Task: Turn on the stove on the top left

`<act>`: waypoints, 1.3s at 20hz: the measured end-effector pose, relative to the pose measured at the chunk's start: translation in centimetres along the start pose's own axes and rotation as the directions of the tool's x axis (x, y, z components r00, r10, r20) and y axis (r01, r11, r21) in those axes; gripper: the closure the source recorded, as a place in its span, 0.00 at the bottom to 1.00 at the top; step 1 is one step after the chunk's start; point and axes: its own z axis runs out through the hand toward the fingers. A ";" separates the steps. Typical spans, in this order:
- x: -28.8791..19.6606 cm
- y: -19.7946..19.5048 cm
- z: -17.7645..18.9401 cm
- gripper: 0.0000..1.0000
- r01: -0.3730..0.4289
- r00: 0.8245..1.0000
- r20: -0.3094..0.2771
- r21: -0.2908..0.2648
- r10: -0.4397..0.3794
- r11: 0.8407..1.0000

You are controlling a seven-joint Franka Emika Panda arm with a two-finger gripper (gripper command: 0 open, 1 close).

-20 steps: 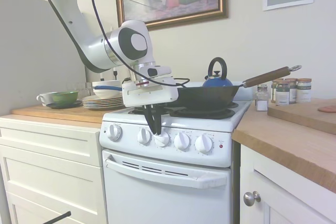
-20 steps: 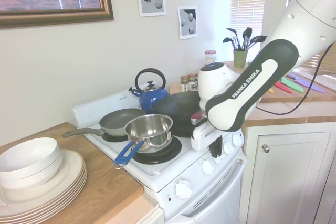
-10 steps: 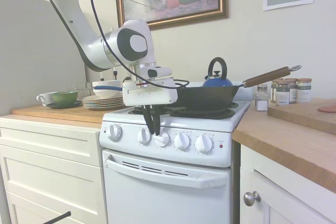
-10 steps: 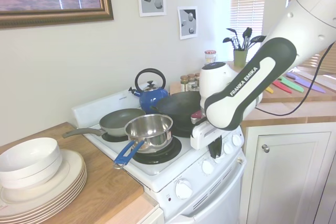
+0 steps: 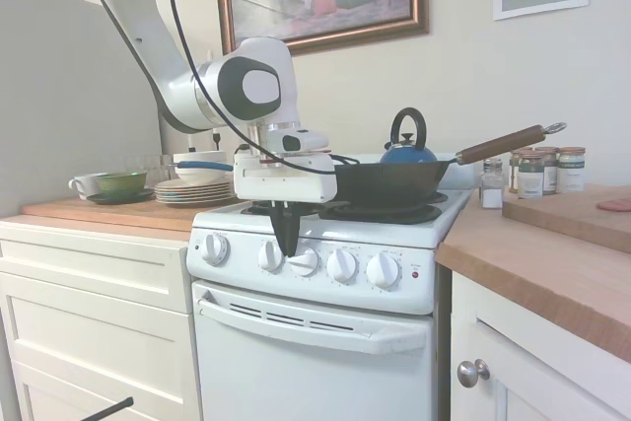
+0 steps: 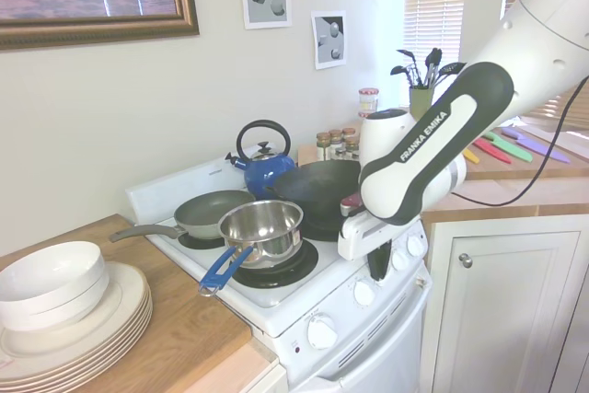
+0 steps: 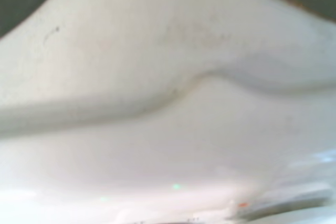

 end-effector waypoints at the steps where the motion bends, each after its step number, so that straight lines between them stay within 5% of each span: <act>1: -0.1 0.0 0.3 1.00 0.001 1.000 0.000 -0.001 -0.001 1.000; 14: -1.1 0.4 3.0 1.00 -0.010 0.999 -0.041 -0.057 0.008 0.998; 26: -2.7 0.5 1.4 1.00 0.021 0.998 -0.066 -0.033 -0.023 0.999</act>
